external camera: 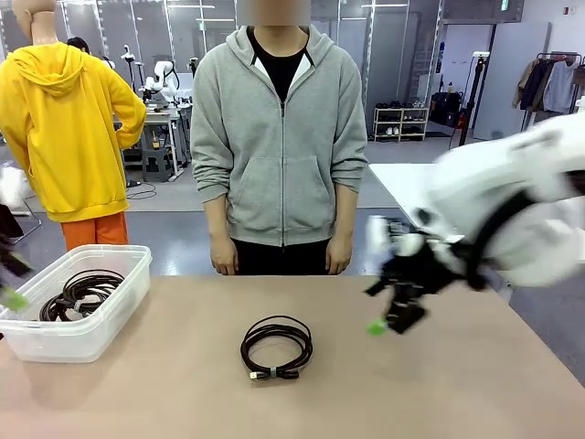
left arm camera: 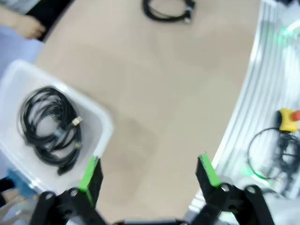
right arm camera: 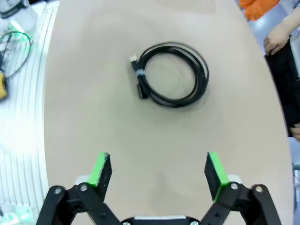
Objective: Organize and store the cables.
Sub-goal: Place the USB Extension Cable into the Organizing box.
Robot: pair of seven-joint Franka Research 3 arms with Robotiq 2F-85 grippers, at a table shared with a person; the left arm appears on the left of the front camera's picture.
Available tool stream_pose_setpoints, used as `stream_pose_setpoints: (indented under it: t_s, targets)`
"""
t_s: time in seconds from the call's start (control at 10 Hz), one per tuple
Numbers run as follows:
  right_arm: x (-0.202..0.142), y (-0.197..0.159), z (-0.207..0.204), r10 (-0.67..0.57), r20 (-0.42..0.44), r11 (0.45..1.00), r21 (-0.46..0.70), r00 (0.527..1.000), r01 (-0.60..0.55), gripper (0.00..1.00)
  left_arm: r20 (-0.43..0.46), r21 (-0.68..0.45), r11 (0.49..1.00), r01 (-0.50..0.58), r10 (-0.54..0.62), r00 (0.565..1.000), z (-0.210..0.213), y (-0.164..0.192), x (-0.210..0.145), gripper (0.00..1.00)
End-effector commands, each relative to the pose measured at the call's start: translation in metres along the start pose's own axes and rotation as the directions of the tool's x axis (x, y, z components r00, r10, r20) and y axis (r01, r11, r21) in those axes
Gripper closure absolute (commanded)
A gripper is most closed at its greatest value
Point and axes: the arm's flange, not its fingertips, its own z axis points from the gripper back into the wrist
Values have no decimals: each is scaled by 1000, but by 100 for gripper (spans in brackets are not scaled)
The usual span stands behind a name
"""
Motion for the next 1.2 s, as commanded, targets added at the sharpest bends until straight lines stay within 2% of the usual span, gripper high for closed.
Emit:
stream_pose_setpoints:
  t_s: [0.0, 0.1, 0.3, 0.4, 0.5, 0.7, 0.9, 1.1]
  targets:
    - [-73, 14, 48, -5, 77, 998, 57, 997, 0, 0, -96, 13, 998, 61, -60, 994, -41, -8, 52, 0]
    - [-100, 18, 67, -8, 112, 998, 62, 994, 1, 0, -107, -5, 998, 67, -67, 992, -56, -16, 70, 0]
    - [-140, 32, 104, -2, 248, 1000, 30, 969, -5, 0, -146, -32, 997, 68, -72, 987, -91, -35, 110, 0]
    - [-167, 38, 125, 14, 360, 999, 32, 933, -27, 0, -148, -83, 990, 112, -123, 981, -112, -43, 168, 0]
    - [-191, 39, 138, 15, 407, 1000, 13, 913, -23, 0, -153, -86, 984, 155, -167, 974, -128, -48, 186, 0]
    - [-227, 50, 154, 44, 533, 999, -7, 845, -48, 0, -196, -112, 965, 238, -256, 947, -150, -60, 221, 0]
    - [-250, 68, 168, 9, 599, 998, -53, 801, 28, 0, -213, -148, 935, 323, -349, 912, -185, -63, 241, 0]
    - [-267, 83, 176, -97, 581, 985, -58, 808, 160, 0, -206, -227, 903, 365, -411, 888, -218, -70, 242, 0]
